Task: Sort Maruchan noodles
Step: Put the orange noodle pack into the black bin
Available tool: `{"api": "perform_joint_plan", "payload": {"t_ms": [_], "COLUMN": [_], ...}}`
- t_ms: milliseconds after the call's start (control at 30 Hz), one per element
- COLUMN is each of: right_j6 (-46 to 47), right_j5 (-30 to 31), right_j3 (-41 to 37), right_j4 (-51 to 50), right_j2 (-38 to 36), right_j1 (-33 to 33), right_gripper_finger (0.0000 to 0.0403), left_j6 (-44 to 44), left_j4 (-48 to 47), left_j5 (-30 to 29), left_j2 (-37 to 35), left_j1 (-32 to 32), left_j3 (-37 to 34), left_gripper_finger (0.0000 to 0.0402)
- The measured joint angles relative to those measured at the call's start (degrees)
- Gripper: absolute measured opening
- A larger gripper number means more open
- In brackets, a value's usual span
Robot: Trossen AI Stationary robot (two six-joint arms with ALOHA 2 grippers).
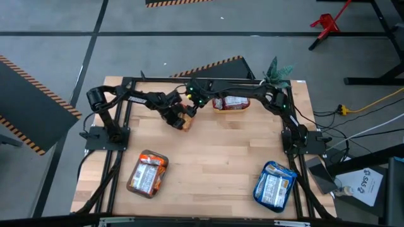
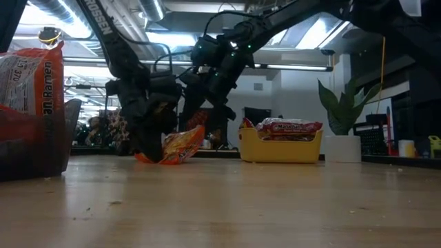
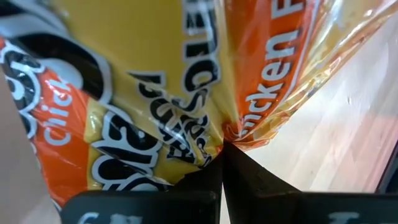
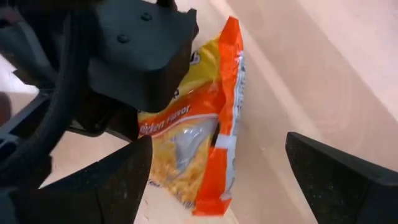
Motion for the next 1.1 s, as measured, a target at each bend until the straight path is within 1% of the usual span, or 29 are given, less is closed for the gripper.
{"api": "perform_joint_plan", "payload": {"t_ms": [100,200,233,433,533,600,767,933,1033,1100], "right_j6": [1.65,4.16,3.95,5.94,7.45,7.56,9.26,11.69,12.29,12.37], "right_j5": [-0.17,-2.51,-1.95,-2.49,-4.97,-5.24,-8.74,-8.88,-9.42,-10.36], "right_j3": [-2.23,-5.47,-6.16,-5.89,-5.89,-5.87,-5.87,-5.89,-5.89,-5.85], "right_j4": [1.04,1.98,3.02,4.82,4.97,5.58,6.43,6.67,7.80,9.33], "right_j2": [0.00,0.00,0.06,0.11,0.12,0.70,2.54,3.63,3.58,3.55], "right_j1": [0.37,0.28,0.32,1.07,1.75,2.56,3.68,4.55,4.42,4.28], "right_gripper_finger": [0.0353,0.0353,0.0353,0.0353,0.0345,0.0330,0.0280,0.0229,0.0191,0.0166], "left_j6": [-0.01,-0.05,-0.06,-0.89,-1.13,-1.13,-1.19,-1.71,-2.28,-2.63], "left_j4": [-0.01,0.00,0.04,0.54,1.06,1.30,1.83,2.69,1.67,-0.82], "left_j5": [-0.02,-0.43,-0.58,-0.63,-0.61,-0.59,-0.31,0.29,-1.05,-2.83], "left_j2": [0.00,-0.02,-0.04,-0.04,-0.04,-0.04,-0.04,-0.27,-1.58,-3.28], "left_j1": [-1.30,-2.47,-2.83,-3.76,-3.76,-3.77,-3.81,-3.77,-3.38,-2.80], "left_j3": [0.00,0.00,0.00,-0.04,-0.14,-0.17,-0.39,-0.61,-0.87,-0.94], "left_gripper_finger": [0.0000,0.0000,0.0000,0.0000,0.0000,0.0000,0.0000,0.0000,0.0000,0.0000]}}
